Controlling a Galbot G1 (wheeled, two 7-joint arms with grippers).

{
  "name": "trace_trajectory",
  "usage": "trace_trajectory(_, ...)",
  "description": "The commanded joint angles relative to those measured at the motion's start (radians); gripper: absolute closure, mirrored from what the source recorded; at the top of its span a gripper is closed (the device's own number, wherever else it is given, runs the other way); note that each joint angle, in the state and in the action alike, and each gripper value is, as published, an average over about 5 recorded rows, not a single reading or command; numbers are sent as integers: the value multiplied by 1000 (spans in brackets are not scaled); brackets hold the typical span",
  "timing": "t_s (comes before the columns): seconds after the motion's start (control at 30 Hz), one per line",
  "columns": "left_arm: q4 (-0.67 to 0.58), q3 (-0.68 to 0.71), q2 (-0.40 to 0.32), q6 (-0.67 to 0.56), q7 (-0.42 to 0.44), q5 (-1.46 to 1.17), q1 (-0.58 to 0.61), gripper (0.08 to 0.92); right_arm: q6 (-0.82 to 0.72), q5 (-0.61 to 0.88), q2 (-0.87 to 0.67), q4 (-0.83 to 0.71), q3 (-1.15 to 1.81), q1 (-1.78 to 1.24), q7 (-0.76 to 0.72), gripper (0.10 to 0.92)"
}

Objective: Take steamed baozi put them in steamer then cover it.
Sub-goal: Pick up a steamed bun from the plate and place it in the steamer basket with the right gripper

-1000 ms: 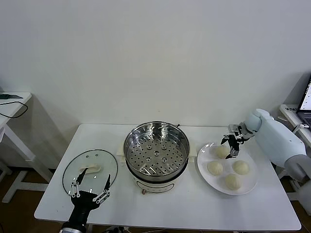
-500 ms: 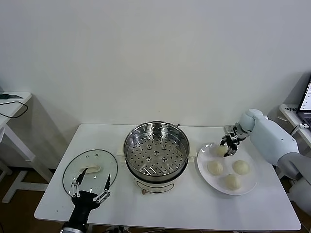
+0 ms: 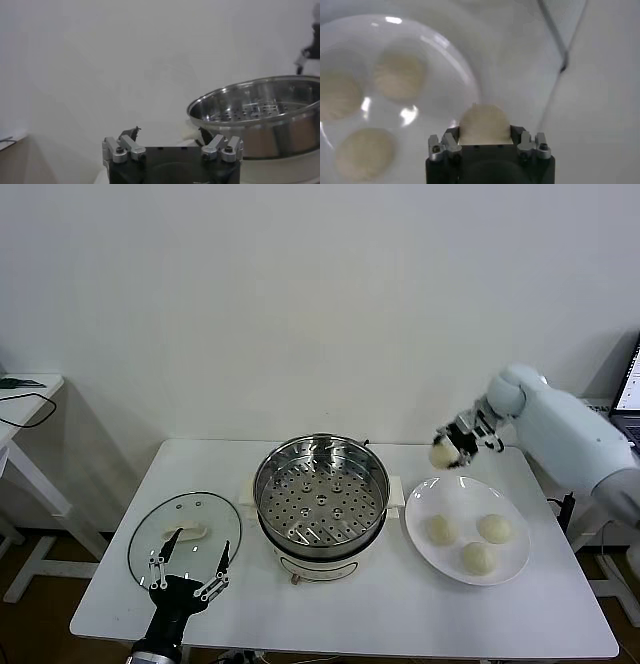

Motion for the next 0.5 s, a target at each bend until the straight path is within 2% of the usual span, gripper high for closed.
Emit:
trace_trajectory(0.03,-3,12,-5,-2,-15,9,2,177,138,68,48,291,-188,215,15,355)
trace_trajectory(0.3,-13,16,0,-5,-17,1,3,177,162,3,169,379,-229,217,-11,351)
trace_trajectory(0.5,-27,19,0,1,-18,-10,-2,177,168,-48,250,325,-251,162,-20,353)
